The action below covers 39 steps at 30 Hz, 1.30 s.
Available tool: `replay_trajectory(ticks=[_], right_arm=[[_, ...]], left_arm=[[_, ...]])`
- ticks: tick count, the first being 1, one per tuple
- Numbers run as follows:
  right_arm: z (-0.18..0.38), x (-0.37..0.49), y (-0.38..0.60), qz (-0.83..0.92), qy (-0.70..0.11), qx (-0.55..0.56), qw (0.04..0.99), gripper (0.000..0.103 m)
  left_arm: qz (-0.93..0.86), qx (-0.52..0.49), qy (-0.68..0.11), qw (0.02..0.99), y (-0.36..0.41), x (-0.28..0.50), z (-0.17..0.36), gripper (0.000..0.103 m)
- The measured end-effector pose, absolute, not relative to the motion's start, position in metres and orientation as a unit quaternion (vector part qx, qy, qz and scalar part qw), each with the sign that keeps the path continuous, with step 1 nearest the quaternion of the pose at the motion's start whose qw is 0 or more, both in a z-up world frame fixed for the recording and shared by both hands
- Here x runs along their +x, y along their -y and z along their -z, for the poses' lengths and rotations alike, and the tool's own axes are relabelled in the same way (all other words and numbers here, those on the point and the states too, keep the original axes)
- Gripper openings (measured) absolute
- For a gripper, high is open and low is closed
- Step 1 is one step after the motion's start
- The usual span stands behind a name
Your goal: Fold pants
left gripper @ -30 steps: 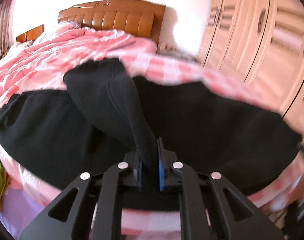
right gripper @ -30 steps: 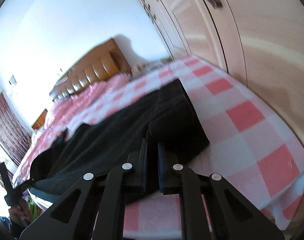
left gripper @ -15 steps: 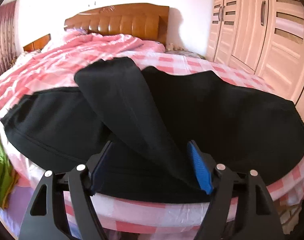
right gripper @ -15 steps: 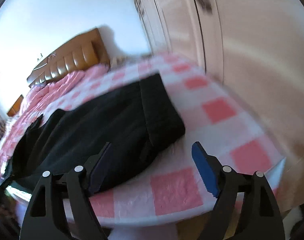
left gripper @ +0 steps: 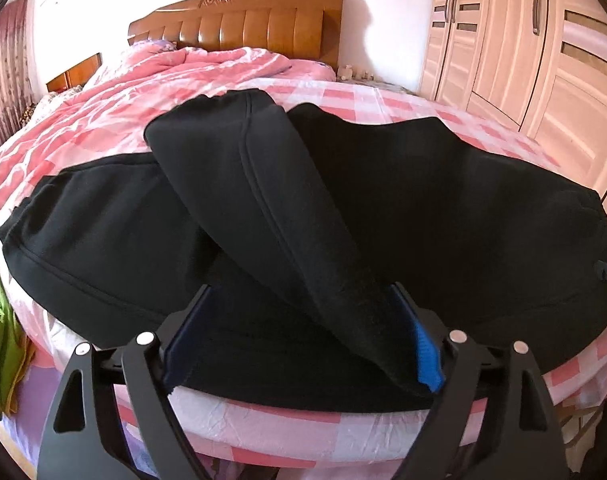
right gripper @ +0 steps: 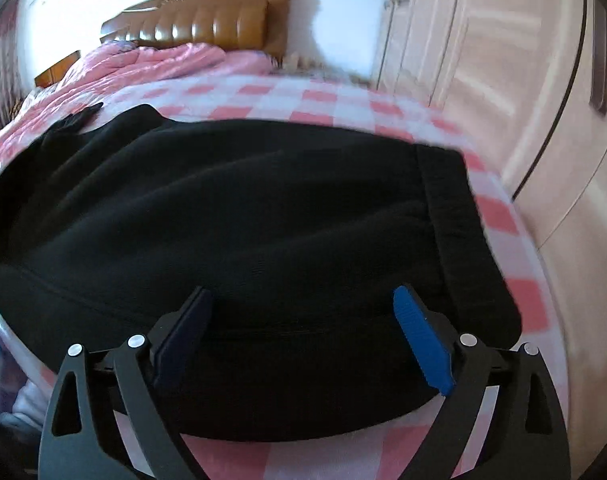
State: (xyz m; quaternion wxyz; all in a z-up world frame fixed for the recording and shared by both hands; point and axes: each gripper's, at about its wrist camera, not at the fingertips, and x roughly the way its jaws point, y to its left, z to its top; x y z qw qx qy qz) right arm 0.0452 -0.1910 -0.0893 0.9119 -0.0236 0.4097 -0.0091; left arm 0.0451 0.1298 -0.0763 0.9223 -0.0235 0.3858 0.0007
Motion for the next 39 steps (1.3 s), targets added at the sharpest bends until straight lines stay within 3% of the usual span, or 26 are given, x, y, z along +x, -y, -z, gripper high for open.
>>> replay_trajectory(ticks=[18,26,32,39], right_arm=[[0.09,-0.017,0.186,0.049,-0.431,-0.016,0.901,0.088],[0.052,0.005,0.15,0.008,-0.356,-0.011,0.934,0.089],[0.041,0.054,0.078,-0.07,-0.333,-0.067,0.938,0.089],[0.052,0.097,0.021,-0.129,-0.35,-0.076,0.925,0.089]], left_arm=[[0.048,-0.018,-0.382,0.923,-0.139,0.053,0.078,0.095],[0.035,-0.007,-0.34,0.94,-0.174,0.053,0.039,0.098],[0.025,0.013,-0.364,0.931,-0.178,0.139,0.008,0.099],[-0.006,0.025,-0.458,0.889,-0.174,0.285,0.02,0.097]])
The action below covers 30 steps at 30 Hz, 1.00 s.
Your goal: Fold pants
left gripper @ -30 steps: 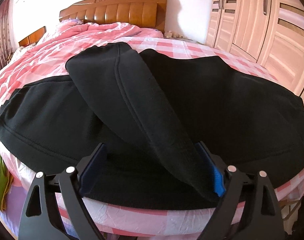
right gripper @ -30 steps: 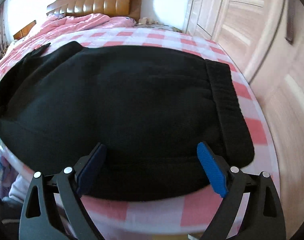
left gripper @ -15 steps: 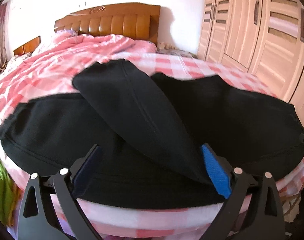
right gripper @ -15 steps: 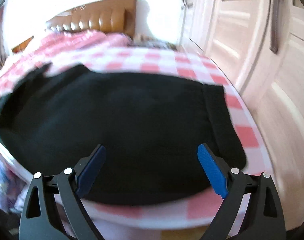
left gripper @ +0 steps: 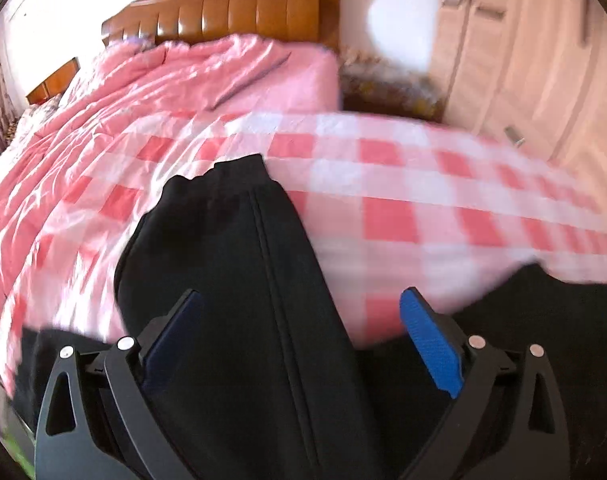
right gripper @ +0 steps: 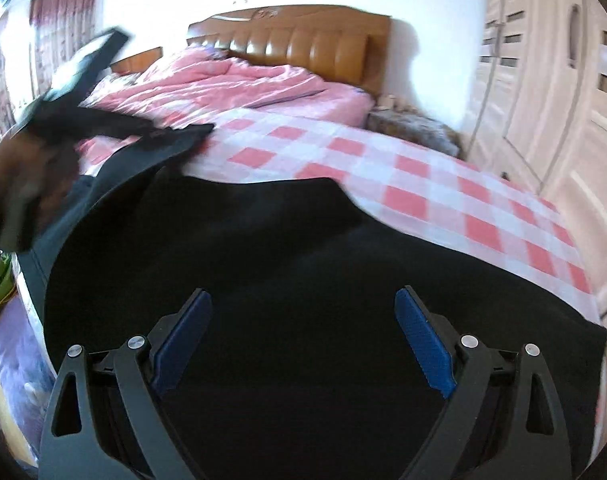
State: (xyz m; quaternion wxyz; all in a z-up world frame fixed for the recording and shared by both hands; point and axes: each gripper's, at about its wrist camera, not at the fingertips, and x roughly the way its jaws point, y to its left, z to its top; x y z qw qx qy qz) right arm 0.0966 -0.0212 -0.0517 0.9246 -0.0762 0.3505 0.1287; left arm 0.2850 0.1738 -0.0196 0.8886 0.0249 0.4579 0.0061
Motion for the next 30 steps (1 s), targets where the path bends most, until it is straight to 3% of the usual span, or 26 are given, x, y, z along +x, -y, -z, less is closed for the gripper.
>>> replay_trajectory(ticks=[2,4,5,7,8,14,20,23,26,28,30], right_arm=[[0.057,0.102,0.015,-0.137,-0.356,-0.073,0.921,0.089],[0.061,0.107,0.012,-0.137,-0.362,-0.068,0.919,0.089],[0.063,0.108,0.014,-0.136,-0.364,-0.066,0.919,0.089],[0.068,0.112,0.021,-0.132,-0.373,-0.054,0.917,0.089],[0.069,0.112,0.023,-0.13,-0.376,-0.05,0.916,0.089],[0.072,0.117,0.036,-0.128,-0.382,-0.009,0.915,0.089],[0.075,0.113,0.027,-0.125,-0.375,-0.037,0.918,0.089],[0.076,0.115,0.024,-0.122,-0.376,-0.044,0.917,0.089],[0.078,0.115,0.021,-0.116,-0.377,-0.054,0.917,0.089],[0.08,0.115,0.019,-0.111,-0.382,-0.059,0.916,0.089],[0.083,0.117,0.019,-0.11,-0.389,-0.06,0.913,0.089]], left_arm=[[-0.019,0.047,-0.489,0.871,-0.17,0.311,0.036,0.091],[-0.026,0.058,-0.524,0.849,-0.17,0.33,0.057,0.073],[-0.023,0.058,-0.537,0.841,-0.172,0.335,0.066,0.054],[-0.023,0.06,-0.527,0.847,-0.177,0.331,0.068,0.031],[-0.029,0.065,-0.515,0.854,-0.181,0.325,0.065,0.012],[-0.07,0.048,-0.409,0.908,-0.231,0.259,0.022,0.009],[-0.152,0.005,-0.331,0.931,-0.309,0.136,-0.017,0.008],[-0.173,-0.012,-0.35,0.921,-0.339,0.083,0.003,0.008],[-0.178,-0.051,-0.401,0.897,-0.366,0.056,0.057,0.008],[-0.171,-0.06,-0.393,0.901,-0.369,0.044,0.073,0.008],[-0.179,-0.038,-0.369,0.911,-0.366,0.037,0.076,0.016]])
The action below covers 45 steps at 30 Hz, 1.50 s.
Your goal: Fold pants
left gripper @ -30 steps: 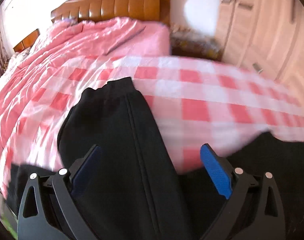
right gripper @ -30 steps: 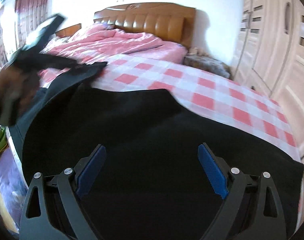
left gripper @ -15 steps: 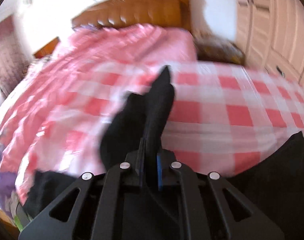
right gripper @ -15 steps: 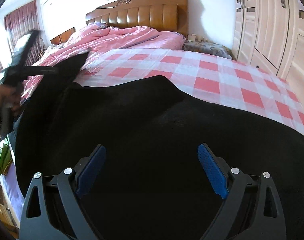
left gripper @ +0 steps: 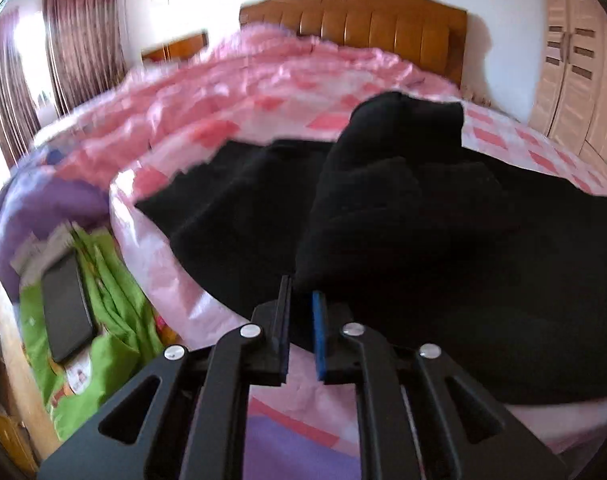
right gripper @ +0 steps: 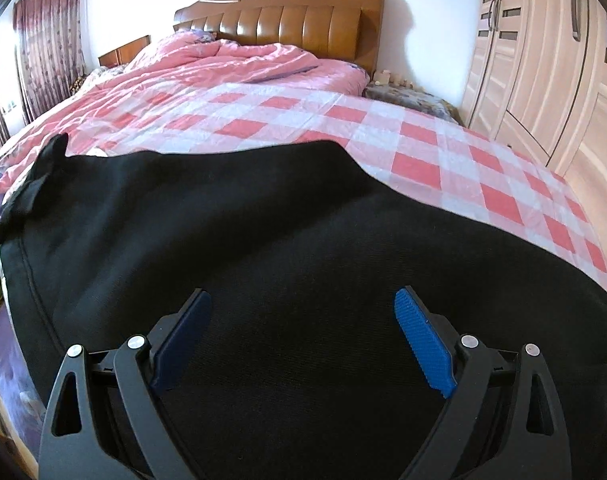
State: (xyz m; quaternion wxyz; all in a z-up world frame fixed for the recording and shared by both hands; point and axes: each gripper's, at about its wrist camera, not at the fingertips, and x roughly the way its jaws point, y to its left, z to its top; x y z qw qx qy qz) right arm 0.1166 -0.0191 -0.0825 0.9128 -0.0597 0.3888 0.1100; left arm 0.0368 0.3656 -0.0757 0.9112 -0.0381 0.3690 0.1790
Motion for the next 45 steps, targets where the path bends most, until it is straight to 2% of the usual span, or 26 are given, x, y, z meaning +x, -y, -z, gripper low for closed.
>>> replay_trajectory(ticks=[1,2,4,5,6,8,11,18,20,21,22,23,24,28,32,34,35,36,38,40,42,45], right_arm=[[0.084,0.117,0.019,-0.11,-0.392,-0.059,0.911,0.089],[0.085,0.118,0.019,-0.11,-0.396,-0.057,0.91,0.089],[0.086,0.12,0.021,-0.111,-0.402,-0.051,0.908,0.089],[0.087,0.12,0.021,-0.112,-0.403,-0.048,0.907,0.089],[0.087,0.121,0.022,-0.112,-0.405,-0.044,0.906,0.089],[0.088,0.122,0.023,-0.113,-0.409,-0.039,0.905,0.089],[0.09,0.124,0.022,-0.111,-0.414,-0.039,0.903,0.089],[0.09,0.125,0.025,-0.115,-0.412,-0.03,0.903,0.089],[0.089,0.125,0.026,-0.117,-0.412,-0.025,0.903,0.089],[0.089,0.125,0.027,-0.117,-0.411,-0.023,0.904,0.089],[0.089,0.125,0.028,-0.118,-0.411,-0.02,0.904,0.089],[0.089,0.125,0.029,-0.118,-0.411,-0.017,0.904,0.089],[0.089,0.124,0.029,-0.118,-0.411,-0.014,0.904,0.089],[0.09,0.125,0.033,-0.119,-0.413,-0.003,0.903,0.089],[0.091,0.126,0.031,-0.116,-0.416,-0.008,0.902,0.089],[0.091,0.126,0.031,-0.116,-0.416,-0.01,0.902,0.089],[0.091,0.126,0.031,-0.115,-0.416,-0.01,0.902,0.089],[0.091,0.126,0.03,-0.115,-0.416,-0.01,0.902,0.089],[0.091,0.126,0.03,-0.114,-0.417,-0.012,0.902,0.089],[0.091,0.126,0.029,-0.113,-0.417,-0.015,0.902,0.089],[0.092,0.127,0.029,-0.112,-0.418,-0.017,0.901,0.089],[0.092,0.127,0.029,-0.112,-0.419,-0.018,0.901,0.089]], left_arm=[[-0.184,-0.039,-0.367,0.911,-0.366,0.038,0.076,0.018],[-0.188,-0.048,-0.365,0.91,-0.369,0.037,0.075,0.024],[-0.209,-0.065,-0.359,0.907,-0.374,0.035,0.07,0.05],[-0.212,-0.068,-0.354,0.908,-0.375,0.035,0.066,0.075],[-0.205,-0.069,-0.345,0.914,-0.374,0.033,0.061,0.082],[-0.206,-0.032,-0.338,0.918,-0.366,0.033,0.052,0.083],[-0.199,0.059,-0.337,0.918,-0.34,0.042,0.049,0.091],[-0.164,0.324,-0.326,0.873,-0.265,0.086,0.068,0.091],[-0.153,0.354,-0.316,0.867,-0.255,0.093,0.069,0.091],[-0.134,0.346,-0.322,0.871,-0.256,0.1,0.067,0.084],[-0.112,0.324,-0.342,0.875,-0.261,0.106,0.066,0.071],[-0.081,0.281,-0.373,0.881,-0.271,0.112,0.065,0.036],[-0.072,0.244,-0.382,0.888,-0.278,0.113,0.062,0.03],[-0.039,-0.009,-0.337,0.94,-0.347,0.091,0.032,0.024],[-0.049,-0.256,-0.271,0.927,-0.437,0.059,0.023,0.023],[-0.088,-0.3,-0.26,0.914,-0.467,0.048,0.026,0.022],[-0.119,-0.303,-0.259,0.909,-0.48,0.044,0.027,0.014],[-0.142,-0.306,-0.262,0.904,-0.488,0.04,0.029,0.012],[-0.161,-0.321,-0.276,0.891,-0.5,0.036,0.035,0.013],[-0.167,-0.322,-0.294,0.884,-0.507,0.035,0.043,0.025],[-0.167,-0.323,-0.302,0.881,-0.508,0.033,0.049,0.046],[-0.153,-0.335,-0.299,0.88,-0.497,0.029,0.051,0.048]])
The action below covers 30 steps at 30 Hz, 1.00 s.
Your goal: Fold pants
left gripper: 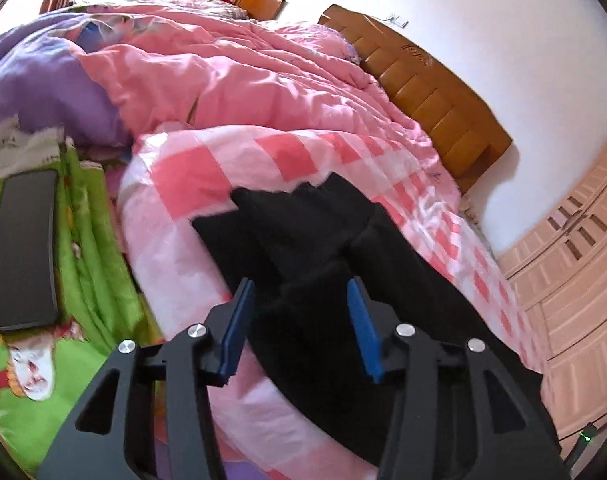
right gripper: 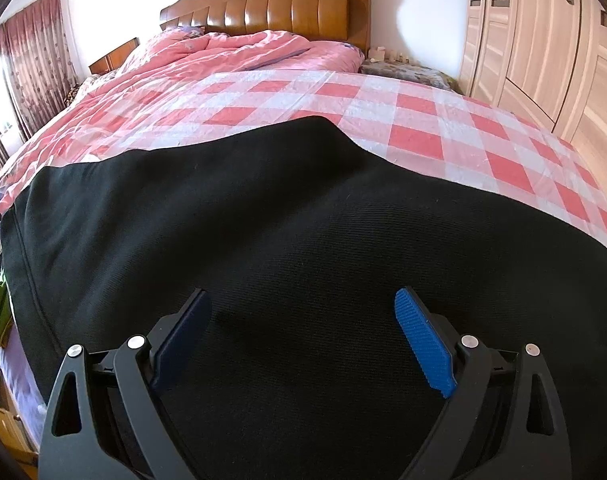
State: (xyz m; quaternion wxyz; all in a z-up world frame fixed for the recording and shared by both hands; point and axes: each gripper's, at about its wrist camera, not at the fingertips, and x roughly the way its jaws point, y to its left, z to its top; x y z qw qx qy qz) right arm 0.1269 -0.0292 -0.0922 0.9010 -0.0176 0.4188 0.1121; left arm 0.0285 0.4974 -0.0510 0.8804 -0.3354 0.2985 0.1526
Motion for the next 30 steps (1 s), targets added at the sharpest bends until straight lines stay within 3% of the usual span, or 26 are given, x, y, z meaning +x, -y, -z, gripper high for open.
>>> replay_trajectory(ticks=[7,8,9,10,15,23,30], right_arm=[[0.092,0.126,0.029,-0.112,-0.418,-0.017,0.901,0.089],[0.092,0.126,0.029,-0.112,-0.418,-0.016,0.901,0.089],[0.092,0.126,0.029,-0.112,-0.418,-0.017,0.901,0.089],[0.092,0.126,0.029,-0.112,-0.418,-0.017,0.901,0.089],[0.092,0.126,0.029,-0.112,-0.418,-0.016,0.902,0.089],[0.092,0.126,0.029,-0.112,-0.417,-0.015,0.902,0.089],[0.091,0.127,0.031,-0.115,-0.416,-0.011,0.902,0.089]], left_arm=[[-0.151,-0.313,-0.323,0.88,-0.475,0.049,0.059,0.048],[-0.155,-0.307,-0.321,0.882,-0.475,0.049,0.058,0.045],[-0.162,-0.297,-0.321,0.885,-0.474,0.049,0.058,0.028],[-0.172,-0.276,-0.325,0.888,-0.473,0.051,0.057,0.019],[-0.168,-0.251,-0.319,0.898,-0.47,0.049,0.055,0.008],[-0.163,-0.232,-0.263,0.922,-0.455,0.023,0.014,0.006],[-0.181,-0.277,-0.326,0.886,-0.477,0.017,0.069,0.006]])
